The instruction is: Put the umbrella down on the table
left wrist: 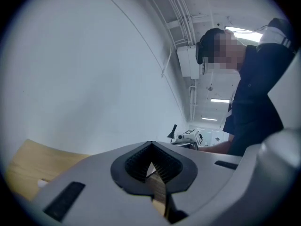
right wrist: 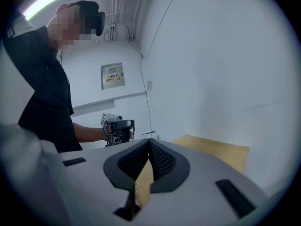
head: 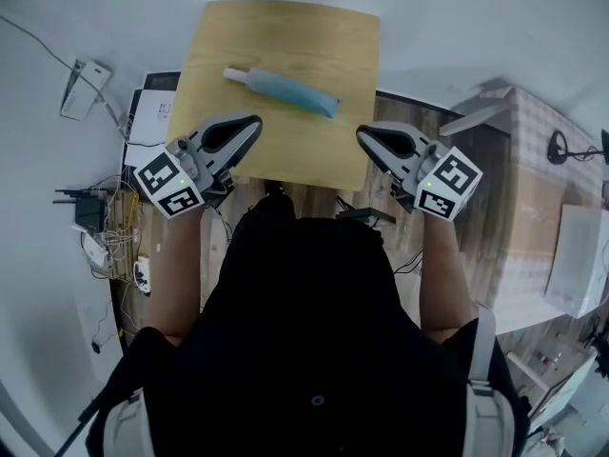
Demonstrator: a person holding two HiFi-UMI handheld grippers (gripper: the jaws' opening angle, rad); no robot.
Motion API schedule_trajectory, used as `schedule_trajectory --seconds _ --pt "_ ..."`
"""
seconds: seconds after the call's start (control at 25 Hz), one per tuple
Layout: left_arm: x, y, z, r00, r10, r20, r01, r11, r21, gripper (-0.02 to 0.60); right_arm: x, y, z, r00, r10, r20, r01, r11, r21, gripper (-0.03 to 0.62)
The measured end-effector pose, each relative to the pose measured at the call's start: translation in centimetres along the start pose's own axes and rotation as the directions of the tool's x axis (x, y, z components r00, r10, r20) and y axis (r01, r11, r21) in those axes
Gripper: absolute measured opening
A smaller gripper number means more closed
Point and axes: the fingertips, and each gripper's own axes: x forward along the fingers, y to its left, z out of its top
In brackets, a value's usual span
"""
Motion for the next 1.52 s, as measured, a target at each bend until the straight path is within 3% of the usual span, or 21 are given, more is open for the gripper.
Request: schedule_trajectory --seconds 0.16,0.4,0.8,1.12,1.28,1.52 --pt "1.2 -6.8 -2.8 1.000 0.020 -0.020 -0.021 1.000 -0.019 0.011 -5.9 2.7 -2.1 0.995 0.051 0.090 -0.060 0.993 0.104 0.020" --pt "0.6 -15.4 -7.0 0.995 0.018 -0.103 -0.026 0.997 -0.072 0.011 -11.6 7.0 -4.4 0.979 0.046 0.199 -0.081 0.982 0.173 0.020" --pt "-1.9 -21.6 -9.0 0.980 -0.057 -0.190 0.041 0.995 -0.089 0.011 -12.8 13.6 -7.4 0.974 0.049 0.221 -0.093 0.977 0.193 0.020" --pt "-7.3 -24.9 -8.4 0.987 -0.134 -0.090 0.128 0.989 -0.073 0.011 -10.9 21.0 -7.8 0.989 0.021 0.147 -0.045 0.986 0.162 0.020" --pt "-13.5 -26.6 -8.4 0.991 -0.122 -0.049 0.118 0.990 -0.082 0.011 -8.3 26.0 -8.5 0.988 0.004 0.154 -0.038 0.974 0.224 0.020" --pt "-24.0 -29.2 -12.3 0.997 -0.081 -0.011 0.079 0.984 -0.163 0.011 -5.1 33.8 -11.6 0.999 -0.002 0.055 -0.011 0.974 0.225 0.020"
